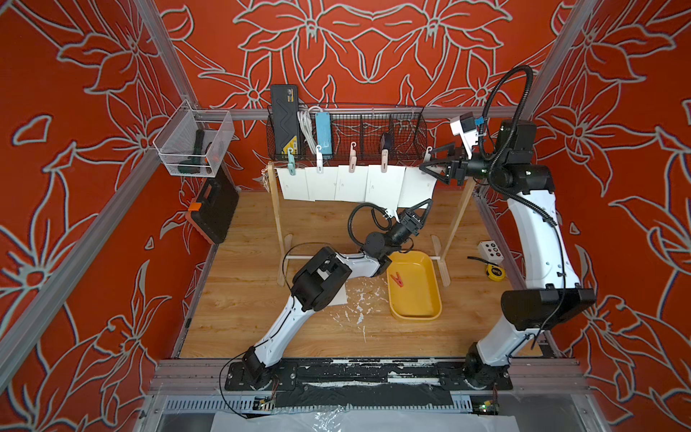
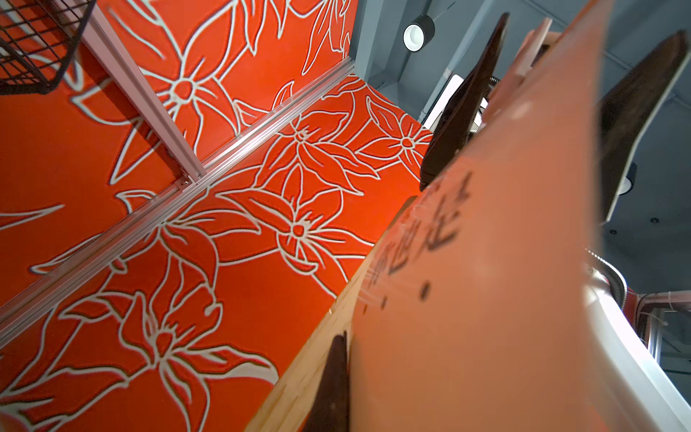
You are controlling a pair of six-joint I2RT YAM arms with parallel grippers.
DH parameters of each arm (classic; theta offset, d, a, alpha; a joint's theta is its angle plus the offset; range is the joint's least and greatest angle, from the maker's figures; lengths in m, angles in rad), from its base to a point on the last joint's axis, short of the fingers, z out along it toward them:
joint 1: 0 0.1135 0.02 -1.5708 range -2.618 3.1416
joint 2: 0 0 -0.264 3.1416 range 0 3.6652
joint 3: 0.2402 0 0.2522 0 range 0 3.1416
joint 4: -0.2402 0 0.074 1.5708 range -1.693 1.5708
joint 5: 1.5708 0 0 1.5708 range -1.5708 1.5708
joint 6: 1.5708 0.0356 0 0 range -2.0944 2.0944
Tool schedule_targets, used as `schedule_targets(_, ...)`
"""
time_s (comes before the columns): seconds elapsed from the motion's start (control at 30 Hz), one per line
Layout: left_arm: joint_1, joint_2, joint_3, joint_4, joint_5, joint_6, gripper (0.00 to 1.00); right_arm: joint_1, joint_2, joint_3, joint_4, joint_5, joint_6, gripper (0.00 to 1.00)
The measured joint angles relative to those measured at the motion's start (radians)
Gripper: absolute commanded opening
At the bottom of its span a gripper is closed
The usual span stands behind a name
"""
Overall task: Remove the postcards from the strings
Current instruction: Pinch the postcard on the clothesline, then remove the clamp from the clothesline.
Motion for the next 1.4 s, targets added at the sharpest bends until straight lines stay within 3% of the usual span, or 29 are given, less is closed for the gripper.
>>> schedule_targets(0.2,0.0,0.0,0.0,0.0,0.001,-0.005,0.0,0.003,0.009,0.009,-0.008,0.002,-0.009,0.41)
schedule_targets(0.63,0.0,0.0,0.0,0.0,0.008,-0.014,0.0,0.021,0.027,0.045,-0.016,0.012,-0.014,0.23)
schedule_targets(1.4,0.0,0.0,-0.001,0.0,0.029,-0.035,0.0,0.022,0.027,0.071,-0.014,0.072,-0.008,0.2)
